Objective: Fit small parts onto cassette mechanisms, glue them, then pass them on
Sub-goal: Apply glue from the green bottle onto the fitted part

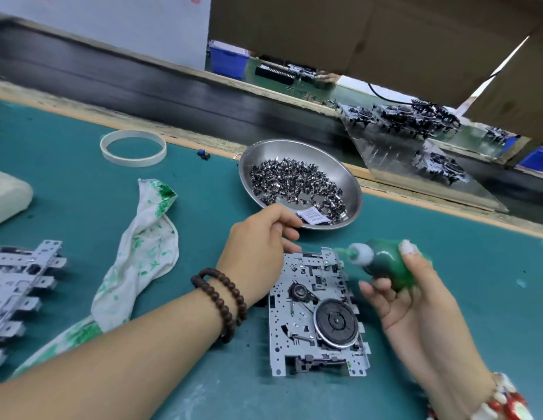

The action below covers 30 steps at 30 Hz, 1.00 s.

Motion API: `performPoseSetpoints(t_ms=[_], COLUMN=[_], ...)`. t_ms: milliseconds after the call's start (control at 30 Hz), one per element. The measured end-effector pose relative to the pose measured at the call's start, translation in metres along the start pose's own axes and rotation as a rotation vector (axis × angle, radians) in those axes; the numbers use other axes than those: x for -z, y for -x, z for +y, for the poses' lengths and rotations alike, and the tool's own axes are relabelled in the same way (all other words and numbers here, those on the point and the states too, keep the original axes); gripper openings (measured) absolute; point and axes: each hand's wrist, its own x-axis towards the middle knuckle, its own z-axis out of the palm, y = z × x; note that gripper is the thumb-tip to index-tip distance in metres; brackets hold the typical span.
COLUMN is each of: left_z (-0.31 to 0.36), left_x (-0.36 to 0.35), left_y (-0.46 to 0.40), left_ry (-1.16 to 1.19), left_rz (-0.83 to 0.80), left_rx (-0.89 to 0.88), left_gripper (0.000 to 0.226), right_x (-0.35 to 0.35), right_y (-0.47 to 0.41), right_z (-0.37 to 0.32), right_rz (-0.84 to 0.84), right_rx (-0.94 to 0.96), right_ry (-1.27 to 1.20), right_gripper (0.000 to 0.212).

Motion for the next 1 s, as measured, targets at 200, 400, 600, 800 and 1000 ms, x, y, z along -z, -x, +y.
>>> performPoseSetpoints(t_ms=[200,400,600,800,1000], left_z=[0.011,0.023,0.030,0.030,0.030], left_x=[0.006,0.027,0.033,0.025,0.015], left_y=[0.010,0.031,0.075,0.079,0.076], left_ry=[-0.208,-0.497,0.202,0.289,0.356], left_rz=[0.066,-0.122,-0.315,-0.230,-0.213], left_rx=[-0.085,0.120,0.510,0.487,0.475], left_gripper=[0.025,0.030,0.026,0.028,0.025], right_x=[0.005,0.016,0.023,0.027,0.034], right_y=[0.000,-0.003,-0.004,-0.004,-0.009], right_z=[-0.013,-0.017,-0.011,-0.004,-0.002], right_rz=[0.072,-0.015,-0.226,-0.090,0.045], right_rx=[-0.136,-0.178,-0.048,0.282,0.322], right_ry=[-0.085,-0.202,0.024,0.729,1.024], right_gripper=[0.040,0.029,0.035,0.022,0.023])
